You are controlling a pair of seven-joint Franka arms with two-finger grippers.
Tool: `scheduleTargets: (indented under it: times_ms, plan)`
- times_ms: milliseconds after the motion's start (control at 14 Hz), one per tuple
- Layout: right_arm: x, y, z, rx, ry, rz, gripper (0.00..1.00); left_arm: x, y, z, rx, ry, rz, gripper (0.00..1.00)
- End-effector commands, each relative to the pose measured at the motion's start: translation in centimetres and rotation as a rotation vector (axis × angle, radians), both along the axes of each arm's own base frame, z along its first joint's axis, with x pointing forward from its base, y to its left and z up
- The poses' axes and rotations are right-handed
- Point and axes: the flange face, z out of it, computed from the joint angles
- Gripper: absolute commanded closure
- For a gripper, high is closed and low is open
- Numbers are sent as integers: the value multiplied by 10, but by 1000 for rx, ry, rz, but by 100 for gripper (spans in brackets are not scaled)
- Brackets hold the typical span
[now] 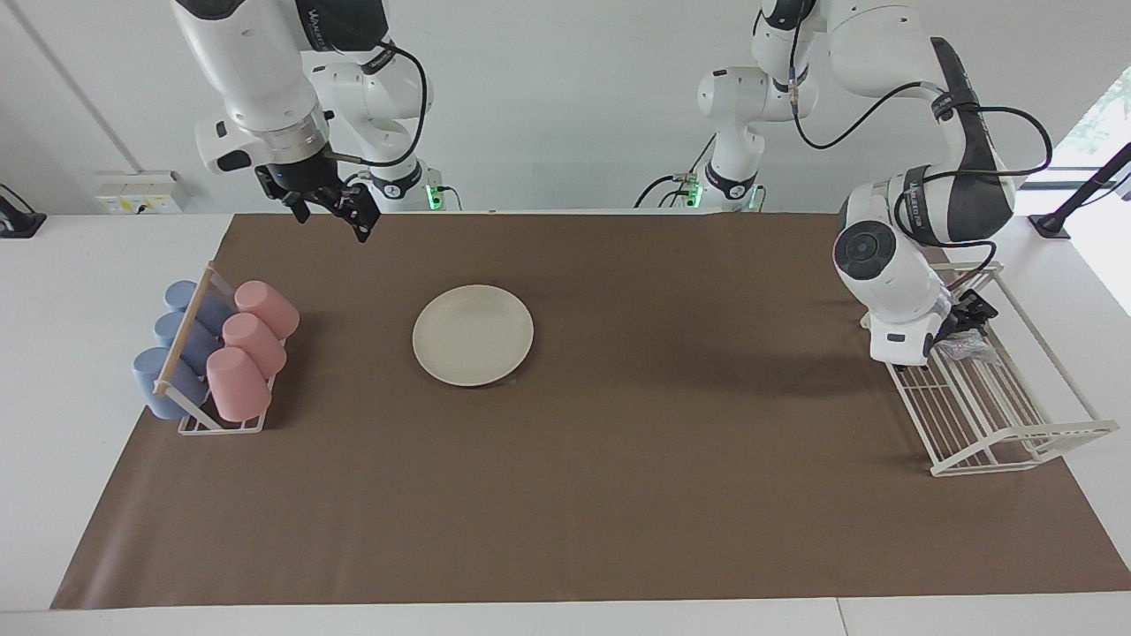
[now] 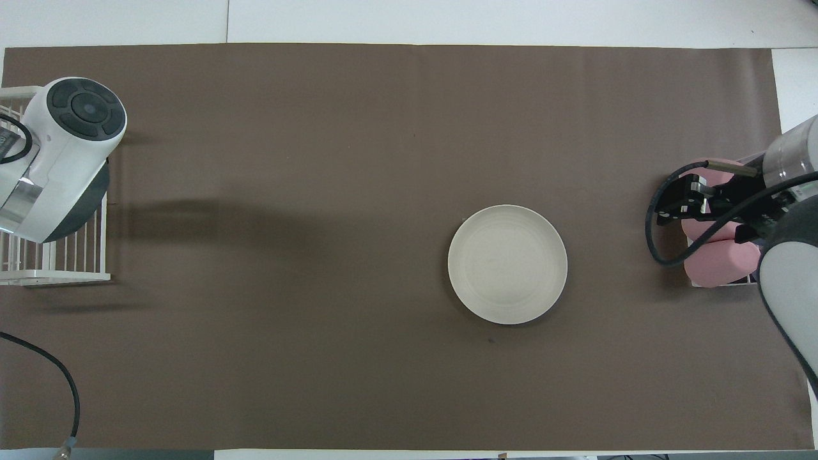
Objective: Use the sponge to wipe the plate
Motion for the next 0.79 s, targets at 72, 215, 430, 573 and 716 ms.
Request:
scheduleTargets:
  times_ms: [72, 215, 430, 573, 716]
  plan:
    - [-10, 18, 4, -20, -20, -155, 0, -6, -2, 2, 39, 14, 17, 0]
    - [-13, 29, 4, -30, -21, -214, 0, -12, -9, 1, 58, 40, 30, 0]
    - [-17, 46, 4, -35, -22, -212, 0, -12, -10, 1, 55, 37, 25, 0]
    - [-15, 53, 7, -21, -54, -321, 0, -12, -10, 0, 56, 38, 27, 23]
    - [-15, 66, 8, 87, -8, -526, 0, -13, -8, -2, 57, 41, 30, 67]
